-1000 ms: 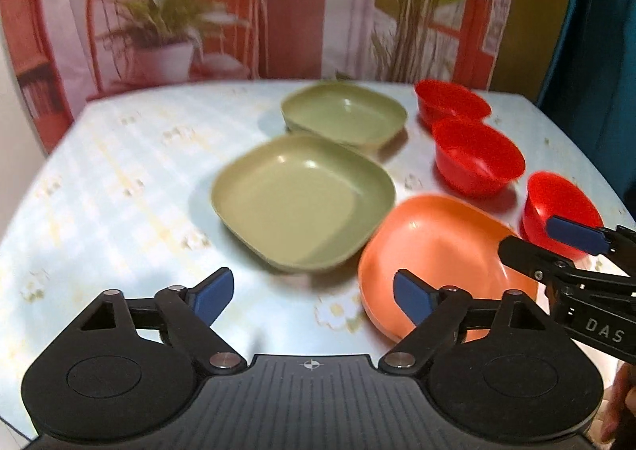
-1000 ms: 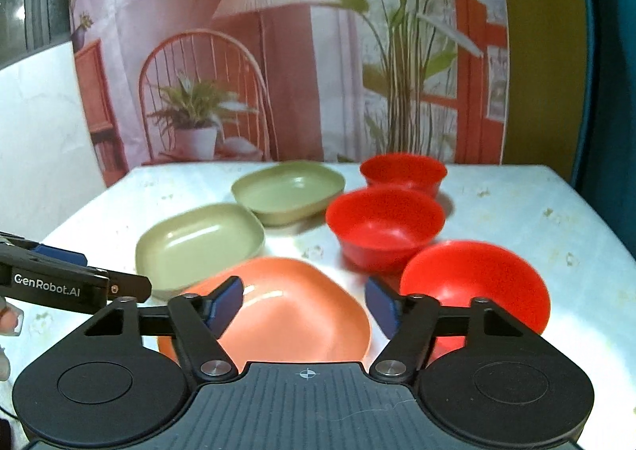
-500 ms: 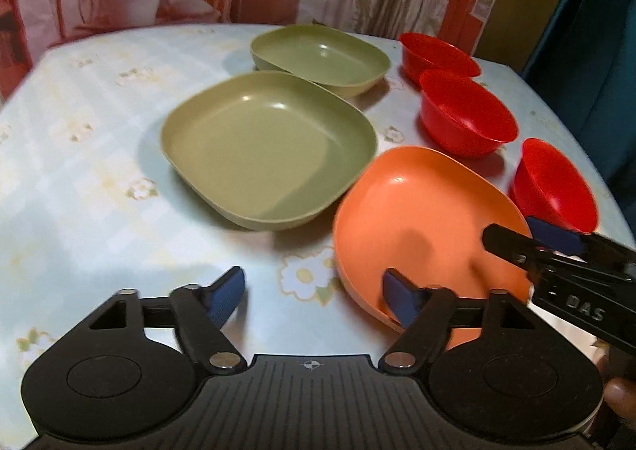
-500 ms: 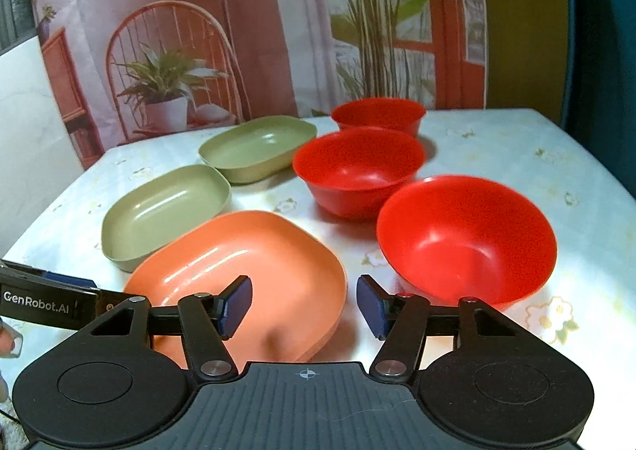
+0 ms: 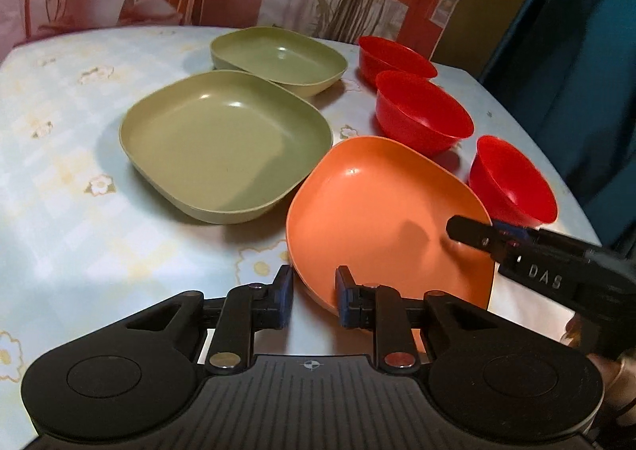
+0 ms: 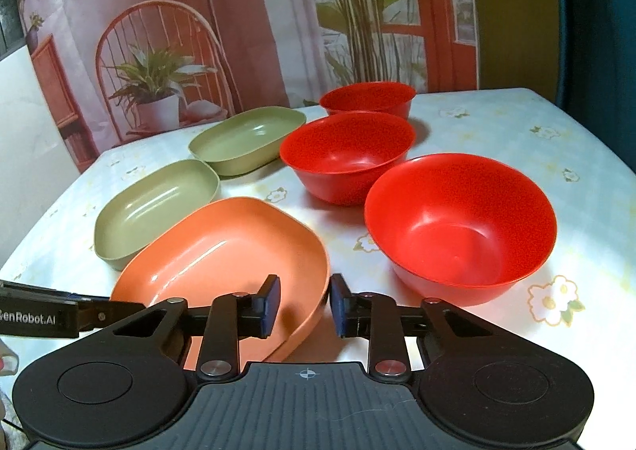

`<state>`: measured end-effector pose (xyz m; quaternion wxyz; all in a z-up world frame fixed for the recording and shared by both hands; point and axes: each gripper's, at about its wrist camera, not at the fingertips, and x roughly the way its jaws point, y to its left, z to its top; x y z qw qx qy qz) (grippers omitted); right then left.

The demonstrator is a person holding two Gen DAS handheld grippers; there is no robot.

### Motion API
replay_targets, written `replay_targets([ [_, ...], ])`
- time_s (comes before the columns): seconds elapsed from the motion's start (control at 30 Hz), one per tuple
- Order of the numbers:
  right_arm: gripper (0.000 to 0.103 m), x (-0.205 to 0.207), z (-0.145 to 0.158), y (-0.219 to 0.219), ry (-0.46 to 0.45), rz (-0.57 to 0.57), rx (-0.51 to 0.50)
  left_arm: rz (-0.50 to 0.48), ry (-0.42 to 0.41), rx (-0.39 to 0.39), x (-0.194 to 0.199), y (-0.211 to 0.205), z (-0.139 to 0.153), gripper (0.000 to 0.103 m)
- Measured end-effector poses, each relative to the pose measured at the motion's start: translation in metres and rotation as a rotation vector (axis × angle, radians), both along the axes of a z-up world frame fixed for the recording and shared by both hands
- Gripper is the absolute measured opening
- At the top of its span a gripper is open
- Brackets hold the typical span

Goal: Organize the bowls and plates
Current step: 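Close the left gripper on the orange plate rim, then carry the orange plate with the left gripper onto the large green plate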

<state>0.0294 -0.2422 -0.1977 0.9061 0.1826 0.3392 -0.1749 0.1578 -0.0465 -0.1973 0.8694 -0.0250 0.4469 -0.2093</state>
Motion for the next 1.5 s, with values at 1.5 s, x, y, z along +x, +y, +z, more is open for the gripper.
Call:
replay_targets([
  [1.5,0.022,0.016,0.023,0.013,-0.039,0.073,-0.020,0.066,-0.165,-0.007,-0.012,0.029,0.028,0.023],
])
